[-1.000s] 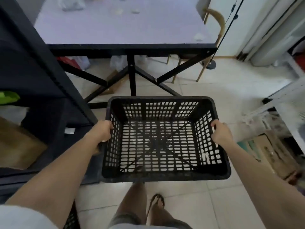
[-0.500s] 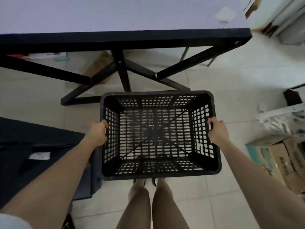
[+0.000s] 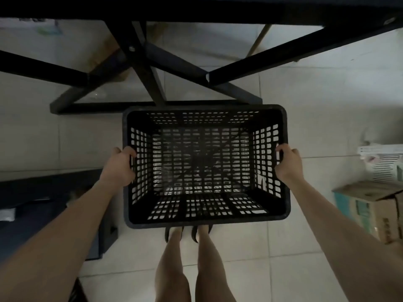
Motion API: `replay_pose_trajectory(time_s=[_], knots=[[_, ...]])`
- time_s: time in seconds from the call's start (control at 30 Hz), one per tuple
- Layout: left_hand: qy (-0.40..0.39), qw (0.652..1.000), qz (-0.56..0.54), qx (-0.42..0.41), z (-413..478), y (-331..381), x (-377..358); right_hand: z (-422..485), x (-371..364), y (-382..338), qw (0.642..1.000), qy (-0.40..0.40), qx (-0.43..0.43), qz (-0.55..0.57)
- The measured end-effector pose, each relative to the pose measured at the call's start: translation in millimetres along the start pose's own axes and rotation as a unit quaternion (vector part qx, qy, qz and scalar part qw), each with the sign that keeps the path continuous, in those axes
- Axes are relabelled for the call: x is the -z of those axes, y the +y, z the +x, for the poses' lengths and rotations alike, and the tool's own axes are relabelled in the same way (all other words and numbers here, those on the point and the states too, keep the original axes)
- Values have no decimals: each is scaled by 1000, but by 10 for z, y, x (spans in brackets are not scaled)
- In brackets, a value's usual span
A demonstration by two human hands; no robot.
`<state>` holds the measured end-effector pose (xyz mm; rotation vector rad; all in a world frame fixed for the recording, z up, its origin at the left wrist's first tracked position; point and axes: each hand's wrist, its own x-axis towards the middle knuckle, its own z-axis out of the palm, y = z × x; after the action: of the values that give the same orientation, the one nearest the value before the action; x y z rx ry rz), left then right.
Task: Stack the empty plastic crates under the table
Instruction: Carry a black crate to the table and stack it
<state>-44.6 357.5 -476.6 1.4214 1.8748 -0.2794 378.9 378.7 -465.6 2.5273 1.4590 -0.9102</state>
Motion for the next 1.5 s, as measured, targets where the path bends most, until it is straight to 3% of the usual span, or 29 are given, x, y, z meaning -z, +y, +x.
replay_pose_trajectory(time_s=[0.7, 1.0, 1.17, 1.33, 1.5], knots=[[75, 997, -31, 6, -96, 141, -59, 32, -80, 114, 999, 41, 0, 35], [38, 999, -20, 22, -46, 194, -38, 140, -53, 160, 1000, -17, 2, -16], [5, 998, -5, 57, -111, 230, -40, 11, -35, 91, 999, -6, 0, -51], [-21, 998, -40, 43, -469, 145, 17, -241, 22, -132, 985, 38, 100, -137], [-27, 995, -69, 69, -1075, 43, 205, -497, 179, -512, 973, 22, 170, -152]])
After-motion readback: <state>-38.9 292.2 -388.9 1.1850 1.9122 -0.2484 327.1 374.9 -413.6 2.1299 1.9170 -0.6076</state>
